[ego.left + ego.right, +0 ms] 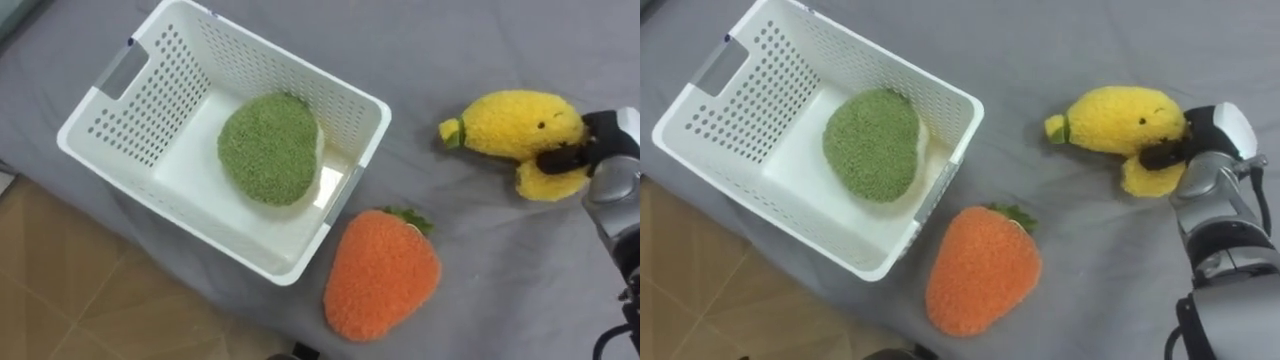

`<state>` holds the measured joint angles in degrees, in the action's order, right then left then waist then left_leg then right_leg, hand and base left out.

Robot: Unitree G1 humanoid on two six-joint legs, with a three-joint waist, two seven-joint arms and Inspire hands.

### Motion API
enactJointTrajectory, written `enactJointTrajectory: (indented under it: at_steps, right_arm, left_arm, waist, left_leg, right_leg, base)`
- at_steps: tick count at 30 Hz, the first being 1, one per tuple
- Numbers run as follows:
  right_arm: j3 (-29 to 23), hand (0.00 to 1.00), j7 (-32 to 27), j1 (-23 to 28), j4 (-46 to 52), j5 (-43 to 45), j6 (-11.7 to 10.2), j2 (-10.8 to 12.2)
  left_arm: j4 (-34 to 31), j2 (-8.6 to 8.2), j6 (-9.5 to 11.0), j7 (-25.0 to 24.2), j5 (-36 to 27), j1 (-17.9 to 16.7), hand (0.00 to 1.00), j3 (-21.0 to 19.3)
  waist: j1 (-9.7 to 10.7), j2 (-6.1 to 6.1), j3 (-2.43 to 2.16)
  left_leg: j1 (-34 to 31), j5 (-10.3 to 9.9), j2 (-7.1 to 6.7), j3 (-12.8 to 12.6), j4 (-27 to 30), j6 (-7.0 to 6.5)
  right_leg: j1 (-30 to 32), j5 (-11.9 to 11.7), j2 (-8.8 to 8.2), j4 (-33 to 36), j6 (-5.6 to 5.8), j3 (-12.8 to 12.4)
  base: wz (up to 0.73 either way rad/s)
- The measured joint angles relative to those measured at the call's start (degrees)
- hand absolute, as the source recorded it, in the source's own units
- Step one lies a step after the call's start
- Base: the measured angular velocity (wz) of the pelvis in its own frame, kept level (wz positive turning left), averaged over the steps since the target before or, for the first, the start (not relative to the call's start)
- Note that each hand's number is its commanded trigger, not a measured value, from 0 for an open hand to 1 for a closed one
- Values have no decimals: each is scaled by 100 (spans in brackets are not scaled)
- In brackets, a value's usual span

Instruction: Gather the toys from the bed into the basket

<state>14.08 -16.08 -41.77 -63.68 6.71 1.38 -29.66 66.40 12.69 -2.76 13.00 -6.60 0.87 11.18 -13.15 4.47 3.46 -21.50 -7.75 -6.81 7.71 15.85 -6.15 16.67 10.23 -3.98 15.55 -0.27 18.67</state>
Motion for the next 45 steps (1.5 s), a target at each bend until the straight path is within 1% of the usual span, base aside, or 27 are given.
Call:
enactJointTrajectory:
  at_steps: [1,2,4,6,8,9,10,11,12,13,15,17,18,21,22,24,27,29,31,32,34,36,37,38,39,43,45]
  right_arm:
    - [-10,100,0,54,144,24,-12,2]
    - [-10,100,0,167,430,56,-25,3]
    - [-8,100,1,295,795,91,-34,6]
    - [-9,100,3,522,1433,233,-9,33]
    - [-9,100,15,814,2031,313,-6,56]
    - [-9,100,27,982,2295,309,-6,108]
    - [-8,100,48,1053,2405,306,0,133]
    - [10,100,84,1175,2637,314,32,172]
    - [32,100,101,1266,2913,320,111,217]
    - [31,100,112,1326,3060,351,144,237]
    - [33,100,205,1533,3629,473,231,300]
    - [32,100,250,1695,4105,456,266,310]
    - [33,100,252,1764,4440,489,317,369]
    - [40,100,260,1781,4898,535,362,615]
    - [40,100,267,1782,4938,535,365,652]
    - [66,100,370,1781,5071,682,381,754]
    - [145,100,538,1783,5140,1177,432,770]
    - [243,100,579,1782,5213,1362,511,775]
    - [349,100,656,1783,5370,1478,579,785]
    - [437,100,673,1779,5473,1490,628,791]
    - [564,100,744,1777,5589,1526,635,839]
    - [602,100,853,1776,5596,1648,639,1086]
    - [602,100,891,1772,5599,1664,646,1146]
    - [606,100,988,1767,5646,1704,709,1247]
    - [615,100,1074,1767,5701,1733,754,1326]
    - [839,100,1220,1727,5714,1802,798,1409]
    - [1028,100,1333,1699,5711,2205,944,1487]
  left_arm:
    - [2,0,22,1,-2,-11,0,-38]
    - [2,3,32,9,-5,-17,0,-90]
    - [-43,19,41,13,-6,-17,0,-92]
    - [-139,36,36,3,0,-44,0,-103]
    - [-187,23,37,2,-1,-108,0,-194]
    - [-208,22,41,12,-3,-177,0,-237]
    - [-211,22,45,18,-1,-205,0,-247]
    - [-241,24,45,32,5,-279,0,-306]
    - [-247,27,33,42,3,-342,0,-355]
    - [-261,20,29,51,5,-382,0,-382]
    - [-369,-21,20,119,18,-601,0,-449]
    - [-440,-14,15,179,105,-746,0,-488]
    - [-453,-17,-15,189,208,-833,0,-556]
    - [-453,-24,-209,195,397,-881,0,-614]
    - [-454,-28,-221,199,415,-883,0,-614]
    - [-454,-58,-285,229,566,-902,0,-637]
    - [-468,-79,-416,262,1084,-900,0,-673]
    - [-484,-80,-467,262,1268,-896,0,-672]
    - [-483,-82,-504,259,1374,-889,0,-674]
    - [-477,-82,-567,258,1376,-843,0,-676]
    - [-473,-84,-597,255,1374,-746,0,-676]
    - [-457,-103,-595,255,1375,-632,0,-677]
    - [-453,-108,-595,255,1379,-606,0,-677]
    - [-453,-119,-596,255,1386,-555,0,-677]
    - [-454,-120,-595,254,1390,-533,0,-677]
    - [-513,-127,-600,254,1445,-518,0,-688]
    - [-617,-133,-623,252,1542,-536,0,-690]
  waist:
    - [16,2,-27]
    - [47,8,-79]
    - [61,23,-118]
    - [180,27,-184]
    - [249,44,-207]
    - [287,77,-237]
    - [301,89,-250]
    - [309,130,-305]
    - [346,158,-324]
    - [346,168,-331]
    - [328,160,-339]
    - [327,156,-344]
    - [322,145,-348]
    - [339,87,-340]
    - [331,74,-341]
    - [287,10,-314]
    - [177,-21,-321]
    - [163,-22,-324]
    - [151,-17,-327]
    - [130,-15,-329]
    - [89,-9,-329]
    - [11,4,-329]
    - [3,10,-330]
    - [-19,15,-327]
    - [-56,26,-319]
    - [-206,110,-285]
    - [-335,155,-269]
  left_leg:
    - [56,0,-1,2,-9,0]
    - [173,0,-2,2,-21,0]
    - [371,0,-1,-1,-53,0]
    - [575,0,0,-34,-107,0]
    - [812,0,8,-97,-208,0]
    - [972,-1,12,-128,-253,-1]
    - [1044,-2,11,-128,-269,-1]
    - [1166,-4,24,-148,-363,-4]
    - [1269,0,35,-161,-440,-11]
    - [1312,6,37,-175,-455,-16]
    - [1522,6,45,-240,-475,-18]
    - [1623,5,46,-240,-517,-17]
    - [1656,5,46,-236,-509,-17]
    - [1735,6,57,-225,-498,-13]
    - [1746,6,56,-216,-495,-13]
    - [1793,7,52,-193,-494,-14]
    - [1807,7,42,-163,-513,-15]
    - [1804,8,41,-133,-513,-16]
    - [1810,14,41,-113,-510,-16]
    - [1813,16,43,-99,-512,-17]
    - [1824,16,43,-66,-512,-16]
    - [1844,16,29,-27,-513,-16]
    - [1840,16,23,-18,-514,-16]
    - [1827,16,17,13,-514,-16]
    - [1827,16,15,30,-524,-16]
    - [1822,16,16,33,-545,-15]
    - [1805,15,10,66,-538,-15]
  right_leg:
    - [-51,0,-4,-1,0,5]
    - [-159,-1,-9,-1,1,8]
    - [-319,0,-8,-3,2,-35]
    - [-551,0,-2,-84,3,-39]
    - [-787,4,4,-175,12,-11]
    - [-956,5,9,-238,14,4]
    - [-1037,5,15,-267,15,2]
    - [-1116,7,27,-297,18,-32]
    - [-1178,6,35,-300,18,-44]
    - [-1213,6,37,-301,17,-61]
    - [-1399,6,48,-311,17,-122]
    - [-1519,4,55,-352,18,-122]
    - [-1579,-9,69,-406,15,-133]
    - [-1683,-36,86,-418,9,-129]
    - [-1700,-44,90,-424,10,-127]
    - [-1774,-76,103,-496,20,-124]
    - [-1779,-79,115,-494,24,-123]
    - [-1782,-79,113,-493,25,-97]
    - [-1782,-78,113,-495,26,-66]
    - [-1788,-78,110,-496,27,-44]
    - [-1812,-77,101,-506,28,-5]
    - [-1880,-76,104,-578,30,3]
    - [-1887,-74,103,-597,33,7]
    - [-1884,-74,101,-597,34,30]
    - [-1885,-74,100,-596,34,41]
    - [-1866,-74,102,-598,35,44]
    - [-1860,-75,100,-597,35,128]
  base:
    - [0]
    - [-8]
    - [-13]
    - [-2]
    - [-2]
    - [-6]
    - [-10]
    - [-10]
    - [-13]
    - [-12]
    - [-14]
    - [-3]
    - [0]
    - [4]
    - [10]
    - [5]
    - [0]
    - [6]
    - [7]
    - [9]
    - [10]
    - [11]
    - [12]
    - [10]
    - [7]
    - [0]
    - [8]
